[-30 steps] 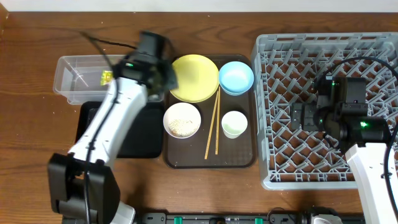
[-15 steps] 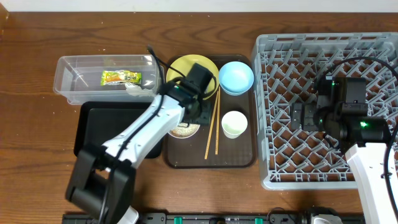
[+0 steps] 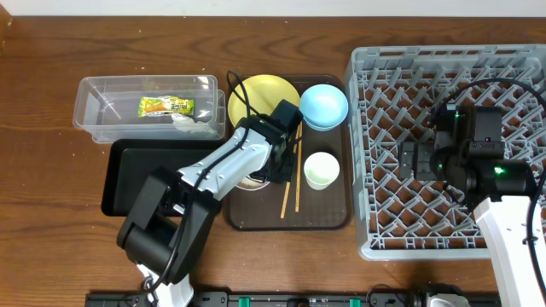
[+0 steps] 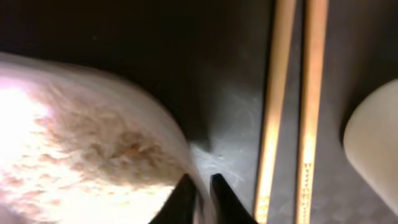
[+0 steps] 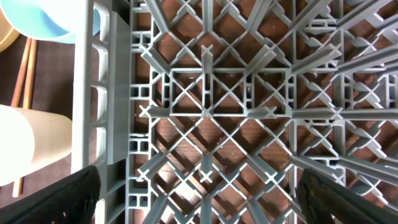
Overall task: Sort waste into correct bins and load items into the dishwasher rack
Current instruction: 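Lift the pink bowl over the black tray and tip it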
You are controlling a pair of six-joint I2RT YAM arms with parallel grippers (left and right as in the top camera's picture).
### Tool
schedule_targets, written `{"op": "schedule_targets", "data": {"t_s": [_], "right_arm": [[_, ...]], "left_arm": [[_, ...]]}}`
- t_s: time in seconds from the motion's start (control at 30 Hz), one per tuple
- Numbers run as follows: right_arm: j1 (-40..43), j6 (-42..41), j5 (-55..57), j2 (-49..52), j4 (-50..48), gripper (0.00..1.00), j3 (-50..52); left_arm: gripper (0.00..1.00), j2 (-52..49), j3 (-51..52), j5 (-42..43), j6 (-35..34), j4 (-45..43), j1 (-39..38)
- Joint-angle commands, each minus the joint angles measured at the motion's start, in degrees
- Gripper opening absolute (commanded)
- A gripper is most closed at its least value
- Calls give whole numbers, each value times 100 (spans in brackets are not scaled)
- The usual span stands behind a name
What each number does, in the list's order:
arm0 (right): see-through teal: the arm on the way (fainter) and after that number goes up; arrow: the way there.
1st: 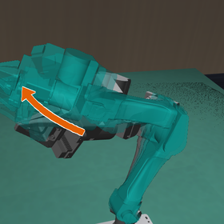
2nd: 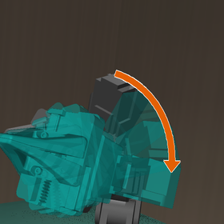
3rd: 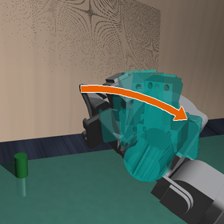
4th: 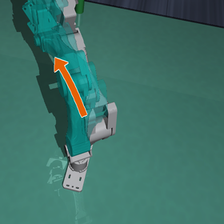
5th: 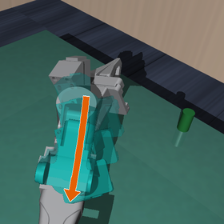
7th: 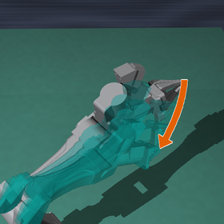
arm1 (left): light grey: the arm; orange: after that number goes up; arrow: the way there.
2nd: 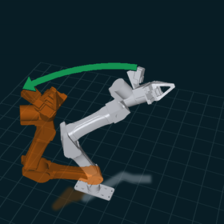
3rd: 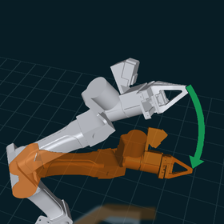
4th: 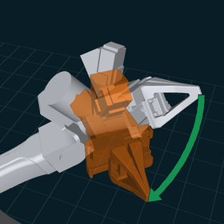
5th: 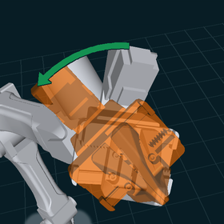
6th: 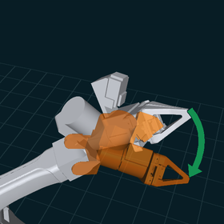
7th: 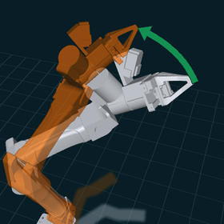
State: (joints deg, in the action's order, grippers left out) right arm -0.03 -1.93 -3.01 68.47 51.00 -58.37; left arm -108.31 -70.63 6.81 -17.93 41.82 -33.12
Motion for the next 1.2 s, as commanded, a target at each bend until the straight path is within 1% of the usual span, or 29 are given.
{"op": "schedule_targets", "data": {"t_s": [0.0, 0.2, 0.37, 0.43, 0.5, 0.6, 0.73, 0.87, 1.03, 1.17], "right_arm": [[-70, -17, -26, -20, 4, 99, -114], [-70, -17, -26, -20, 24, 99, -114], [-70, -17, -26, -20, 24, 99, -114], [-70, -17, -26, -22, 24, 99, -114], [-70, -15, -24, -22, 22, 99, -114], [-70, -17, -24, -20, 24, 99, -114], [-70, -15, -24, -20, 28, 99, -114], [-70, -17, -26, -20, 22, 99, -114], [-70, -17, -26, -22, 26, 99, -114], [-70, -17, -26, -20, 33, 99, -114]], "left_arm": [[6, -9, 33, 9, 9, 26, -13], [6, 391, -72, 11, 9, 240, -7], [6, 1130, -118, 31, 13, 509, 55], [6, 1436, -118, 57, 15, 632, 190], [6, 1698, -118, 269, 63, 728, 409], [6, 1989, -118, 946, 485, 868, 909], [6, 2076, -114, 1790, 1021, 1167, 1744], [6, 2065, 79, 2861, 1860, 1307, 2656], [6, 2055, 505, 4006, 2837, 1325, 3633], [6, 2055, 920, 5215, 3679, 1338, 4354]]}}
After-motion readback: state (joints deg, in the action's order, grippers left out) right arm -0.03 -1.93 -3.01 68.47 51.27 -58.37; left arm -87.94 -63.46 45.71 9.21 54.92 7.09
